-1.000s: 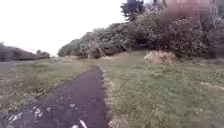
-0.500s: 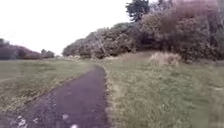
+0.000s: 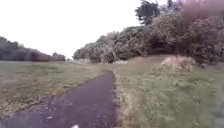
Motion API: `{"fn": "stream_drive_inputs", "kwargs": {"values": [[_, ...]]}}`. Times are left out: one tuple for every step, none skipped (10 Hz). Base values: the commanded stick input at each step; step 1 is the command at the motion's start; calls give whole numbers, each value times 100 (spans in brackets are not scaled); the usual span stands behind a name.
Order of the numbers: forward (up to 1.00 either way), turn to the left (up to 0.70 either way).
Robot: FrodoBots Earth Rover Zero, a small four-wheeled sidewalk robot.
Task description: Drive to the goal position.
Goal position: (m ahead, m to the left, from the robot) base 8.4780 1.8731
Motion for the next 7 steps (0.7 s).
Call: {"fn": "stream_drive_inputs", "kwargs": {"values": [[85, 0], [85, 0], [85, 0], [85, 0], [85, 0], [85, 0], [85, 0]]}}
